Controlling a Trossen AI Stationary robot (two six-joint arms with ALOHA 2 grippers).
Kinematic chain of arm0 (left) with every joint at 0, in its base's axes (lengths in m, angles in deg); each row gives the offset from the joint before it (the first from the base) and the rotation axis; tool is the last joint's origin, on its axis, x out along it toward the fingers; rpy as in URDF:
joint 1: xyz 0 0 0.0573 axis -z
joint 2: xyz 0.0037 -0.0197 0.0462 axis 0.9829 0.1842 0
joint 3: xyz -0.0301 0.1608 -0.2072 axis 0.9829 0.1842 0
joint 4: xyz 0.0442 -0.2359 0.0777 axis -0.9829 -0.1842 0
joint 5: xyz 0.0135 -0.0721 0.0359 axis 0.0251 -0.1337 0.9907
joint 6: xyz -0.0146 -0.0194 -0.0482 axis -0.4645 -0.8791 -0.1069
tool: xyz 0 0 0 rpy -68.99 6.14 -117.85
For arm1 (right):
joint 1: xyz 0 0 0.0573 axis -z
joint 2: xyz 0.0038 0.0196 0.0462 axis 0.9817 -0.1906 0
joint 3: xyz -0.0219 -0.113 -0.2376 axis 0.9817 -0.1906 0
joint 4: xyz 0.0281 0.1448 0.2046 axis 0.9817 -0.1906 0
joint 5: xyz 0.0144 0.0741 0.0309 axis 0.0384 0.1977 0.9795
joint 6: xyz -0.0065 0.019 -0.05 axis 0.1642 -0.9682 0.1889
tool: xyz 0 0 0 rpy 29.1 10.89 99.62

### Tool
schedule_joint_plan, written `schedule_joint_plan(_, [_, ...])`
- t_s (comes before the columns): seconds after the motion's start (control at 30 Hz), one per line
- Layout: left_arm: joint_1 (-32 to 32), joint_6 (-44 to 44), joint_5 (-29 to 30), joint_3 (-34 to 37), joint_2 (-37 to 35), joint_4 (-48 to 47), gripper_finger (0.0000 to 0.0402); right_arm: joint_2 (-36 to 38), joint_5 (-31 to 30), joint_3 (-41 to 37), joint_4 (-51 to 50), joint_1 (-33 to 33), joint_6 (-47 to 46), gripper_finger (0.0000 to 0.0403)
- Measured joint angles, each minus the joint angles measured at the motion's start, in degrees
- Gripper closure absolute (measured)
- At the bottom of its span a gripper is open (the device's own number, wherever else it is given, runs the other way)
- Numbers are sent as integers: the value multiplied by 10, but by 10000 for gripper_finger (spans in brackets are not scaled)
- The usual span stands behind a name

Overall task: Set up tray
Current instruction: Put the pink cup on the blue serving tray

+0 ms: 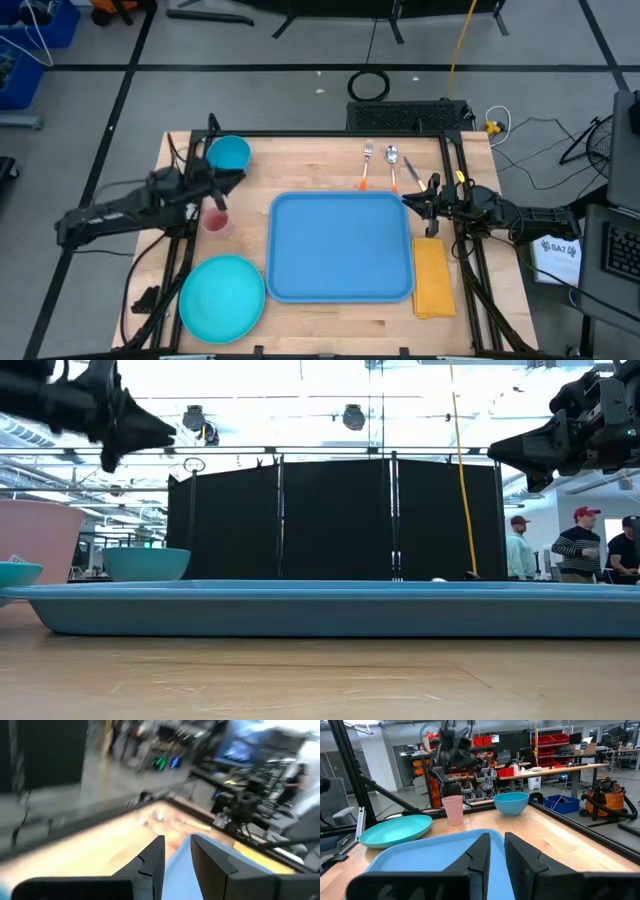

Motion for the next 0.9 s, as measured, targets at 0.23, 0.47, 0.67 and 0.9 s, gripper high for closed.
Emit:
schedule_joint_plan(0.23, [0,-198,42,-259,184,-405,305,0,0,0,0,0,0,355])
schedule_joint_plan(0.47, [0,-319,-18,-367,362,-669,305,0,0,0,0,0,0,355])
schedule_joint_plan(0.67, [0,-328,-52,-370,437,-767,305,0,0,0,0,0,0,355])
schedule_joint_plan(0.9, [8,-248,-44,-367,456,-765,305,0,0,0,0,0,0,355])
